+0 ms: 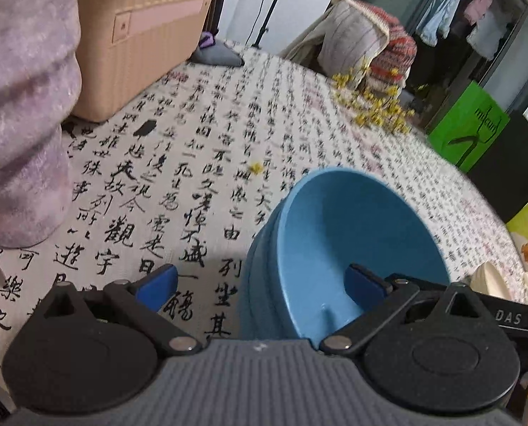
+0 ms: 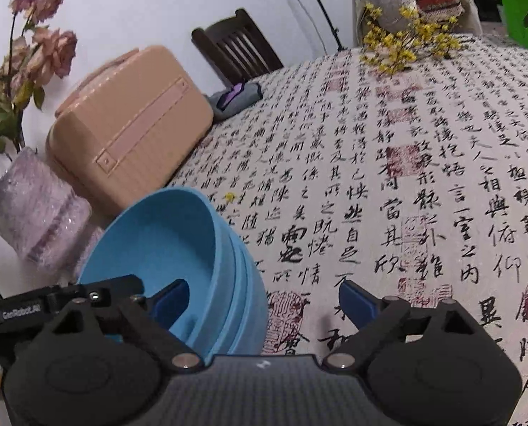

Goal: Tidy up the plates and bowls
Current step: 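Lower both open grippers around the rim of the stacked blue bowls, then close both grippers on the rim of the stacked blue bowls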

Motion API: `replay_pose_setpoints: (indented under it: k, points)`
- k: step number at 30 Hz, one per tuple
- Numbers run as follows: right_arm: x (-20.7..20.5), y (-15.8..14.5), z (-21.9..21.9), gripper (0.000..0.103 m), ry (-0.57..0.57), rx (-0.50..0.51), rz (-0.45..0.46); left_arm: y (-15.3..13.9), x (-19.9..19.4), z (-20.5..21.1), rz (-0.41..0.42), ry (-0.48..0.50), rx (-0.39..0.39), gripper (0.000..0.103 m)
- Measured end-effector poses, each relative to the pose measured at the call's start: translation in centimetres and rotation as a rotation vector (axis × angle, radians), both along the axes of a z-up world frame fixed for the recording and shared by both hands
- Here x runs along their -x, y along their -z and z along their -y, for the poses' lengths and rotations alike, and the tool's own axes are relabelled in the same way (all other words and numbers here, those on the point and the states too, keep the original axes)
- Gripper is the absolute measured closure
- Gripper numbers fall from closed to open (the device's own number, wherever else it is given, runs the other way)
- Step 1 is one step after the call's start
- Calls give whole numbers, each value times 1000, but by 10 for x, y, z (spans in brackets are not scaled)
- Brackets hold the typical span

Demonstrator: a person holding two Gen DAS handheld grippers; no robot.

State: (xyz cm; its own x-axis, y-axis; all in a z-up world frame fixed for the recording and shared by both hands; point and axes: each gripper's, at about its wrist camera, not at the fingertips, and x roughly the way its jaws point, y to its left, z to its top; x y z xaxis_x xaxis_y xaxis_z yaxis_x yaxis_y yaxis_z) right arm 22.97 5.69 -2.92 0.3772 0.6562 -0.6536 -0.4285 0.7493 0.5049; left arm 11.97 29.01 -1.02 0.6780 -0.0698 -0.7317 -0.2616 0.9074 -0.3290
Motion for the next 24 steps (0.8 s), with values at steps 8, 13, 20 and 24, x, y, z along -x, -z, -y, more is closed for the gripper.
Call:
replay_pose_setpoints:
  k: [8,13,20,24]
  points:
    - [-6,-1,-6,32,-9,55,-51,3,-6,8,-52,2,13,18]
    - [-8,0,-8,41,-13,67,-108,3,-8,10,-79,-25,26,29]
    - [-7,1,-19,52,-37,83,-127,4,-13,17,-109,-36,17,54]
    - [-4,1,-21,65,-51,71,-143,5,-11,19,-109,-51,-7,62]
